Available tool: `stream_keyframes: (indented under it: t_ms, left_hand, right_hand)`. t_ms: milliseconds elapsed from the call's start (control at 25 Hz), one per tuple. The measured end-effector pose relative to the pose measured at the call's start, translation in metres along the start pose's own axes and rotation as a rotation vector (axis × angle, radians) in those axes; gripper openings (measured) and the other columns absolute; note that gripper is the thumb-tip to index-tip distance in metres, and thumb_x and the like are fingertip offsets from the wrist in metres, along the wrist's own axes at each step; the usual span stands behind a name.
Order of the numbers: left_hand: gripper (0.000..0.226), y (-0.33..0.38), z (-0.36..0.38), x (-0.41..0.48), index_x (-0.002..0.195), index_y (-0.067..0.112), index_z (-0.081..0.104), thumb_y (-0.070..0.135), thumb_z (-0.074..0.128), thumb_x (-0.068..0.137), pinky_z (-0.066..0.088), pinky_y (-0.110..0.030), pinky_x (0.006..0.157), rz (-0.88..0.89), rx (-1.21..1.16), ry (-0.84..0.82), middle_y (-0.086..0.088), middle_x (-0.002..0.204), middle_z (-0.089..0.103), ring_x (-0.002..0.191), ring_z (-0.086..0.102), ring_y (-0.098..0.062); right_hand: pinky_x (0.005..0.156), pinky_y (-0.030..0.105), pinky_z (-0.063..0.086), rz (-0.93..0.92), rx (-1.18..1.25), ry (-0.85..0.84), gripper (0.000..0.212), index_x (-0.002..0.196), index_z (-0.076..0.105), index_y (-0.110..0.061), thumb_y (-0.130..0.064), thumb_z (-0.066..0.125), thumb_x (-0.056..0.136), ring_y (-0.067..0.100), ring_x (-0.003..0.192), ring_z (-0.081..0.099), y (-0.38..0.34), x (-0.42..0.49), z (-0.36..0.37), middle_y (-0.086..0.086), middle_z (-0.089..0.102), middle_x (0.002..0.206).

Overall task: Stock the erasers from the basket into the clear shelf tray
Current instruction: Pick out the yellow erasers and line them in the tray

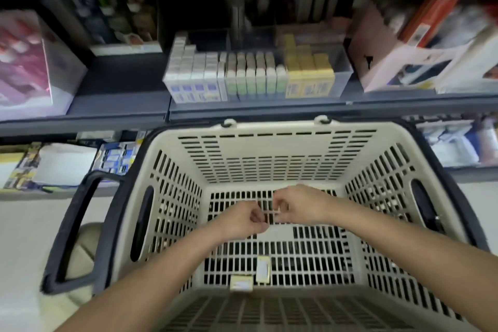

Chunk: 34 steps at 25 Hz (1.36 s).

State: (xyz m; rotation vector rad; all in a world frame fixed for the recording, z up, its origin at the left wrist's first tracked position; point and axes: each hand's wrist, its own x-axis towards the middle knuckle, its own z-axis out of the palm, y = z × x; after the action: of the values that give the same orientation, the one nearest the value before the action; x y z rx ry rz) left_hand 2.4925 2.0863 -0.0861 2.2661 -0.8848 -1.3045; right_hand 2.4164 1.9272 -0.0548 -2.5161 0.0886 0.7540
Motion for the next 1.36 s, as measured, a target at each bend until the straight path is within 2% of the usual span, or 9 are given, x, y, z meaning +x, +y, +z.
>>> stream_keyframes:
  t_ms: [120,360,480,600,720,840,1080,1240,1360]
  left_hand:
    - [0.032,-0.02,0.021,-0.002,0.106,0.018,0.059,0.036,0.07,0.081,0.048,-0.034,0.092,-0.096,0.15,-0.232,0.004,0.104,0.059,0.101,0.058,-0.016]
    - [0.045,-0.042,0.043,-0.005,0.111,0.016,0.057,0.034,0.076,0.075,0.048,-0.034,0.087,-0.104,0.371,-0.378,-0.002,0.115,0.058,0.102,0.055,-0.02]
    - [0.039,-0.049,0.051,-0.008,0.108,0.017,0.058,0.034,0.073,0.077,0.044,-0.031,0.072,-0.053,0.572,-0.403,-0.001,0.105,0.06,0.092,0.055,-0.02]
    - [0.031,-0.055,0.056,-0.01,0.103,0.017,0.058,0.034,0.07,0.08,0.041,-0.03,0.065,-0.045,0.655,-0.418,-0.001,0.096,0.06,0.085,0.054,-0.019]
    - [0.027,-0.054,0.054,-0.007,0.101,0.015,0.059,0.029,0.07,0.081,0.042,-0.03,0.067,-0.091,0.547,-0.411,-0.004,0.098,0.062,0.086,0.054,-0.02]
    - [0.026,-0.051,0.051,-0.011,0.099,0.014,0.057,0.028,0.069,0.082,0.043,-0.033,0.068,-0.016,0.624,-0.401,-0.003,0.092,0.059,0.085,0.055,-0.022]
    - [0.029,-0.051,0.054,-0.017,0.104,0.015,0.052,0.022,0.068,0.081,0.045,-0.035,0.072,0.145,0.84,-0.34,-0.004,0.1,0.061,0.086,0.055,-0.021]
    - [0.03,-0.048,0.04,-0.012,0.103,0.018,0.055,0.022,0.07,0.078,0.044,-0.032,0.072,0.077,0.684,-0.262,-0.002,0.103,0.059,0.091,0.057,-0.02]
    - [0.023,-0.032,0.017,-0.005,0.106,0.015,0.056,0.019,0.064,0.084,0.054,-0.027,0.07,-0.081,0.043,-0.109,-0.003,0.104,0.062,0.089,0.064,-0.016]
  right_hand:
    - [0.082,0.028,0.044,0.047,-0.102,-0.218,0.044,0.121,0.051,-0.017,-0.032,0.066,0.083,0.017,0.103,0.054,0.011,0.007,0.039,0.001,0.057,0.119]
    - [0.091,0.037,0.047,-0.055,-0.124,-0.204,0.052,0.124,0.044,-0.021,-0.036,0.068,0.08,0.019,0.107,0.052,0.008,0.009,0.09,0.001,0.051,0.123]
    - [0.083,0.034,0.046,-0.165,-0.173,-0.215,0.055,0.132,0.039,-0.026,-0.03,0.065,0.084,0.022,0.104,0.05,0.0,0.012,0.112,0.005,0.047,0.115]
    - [0.073,0.03,0.04,-0.221,-0.224,-0.183,0.044,0.126,0.046,-0.027,-0.026,0.063,0.085,0.022,0.102,0.049,0.001,0.013,0.117,0.005,0.046,0.109]
    - [0.081,0.03,0.043,-0.145,-0.047,-0.211,0.037,0.111,0.053,-0.024,-0.025,0.07,0.079,0.019,0.102,0.05,0.003,0.018,0.109,0.001,0.051,0.111]
    - [0.075,0.03,0.044,-0.027,0.14,-0.185,0.03,0.098,0.053,-0.024,-0.022,0.074,0.075,0.016,0.093,0.053,0.005,0.024,0.087,-0.005,0.055,0.101]
    - [0.08,0.027,0.046,0.022,0.225,-0.135,0.023,0.105,0.064,-0.017,-0.028,0.065,0.085,0.013,0.089,0.058,0.019,0.024,0.047,0.002,0.064,0.105]
    - [0.07,0.029,0.046,0.097,0.325,-0.081,0.018,0.086,0.057,-0.02,-0.034,0.049,0.095,0.01,0.067,0.062,0.021,0.02,0.031,0.011,0.069,0.091]
    - [0.065,0.027,0.048,0.091,0.364,-0.053,0.01,0.09,0.057,-0.017,-0.027,0.053,0.093,0.01,0.066,0.061,0.02,0.015,0.011,0.008,0.069,0.085]
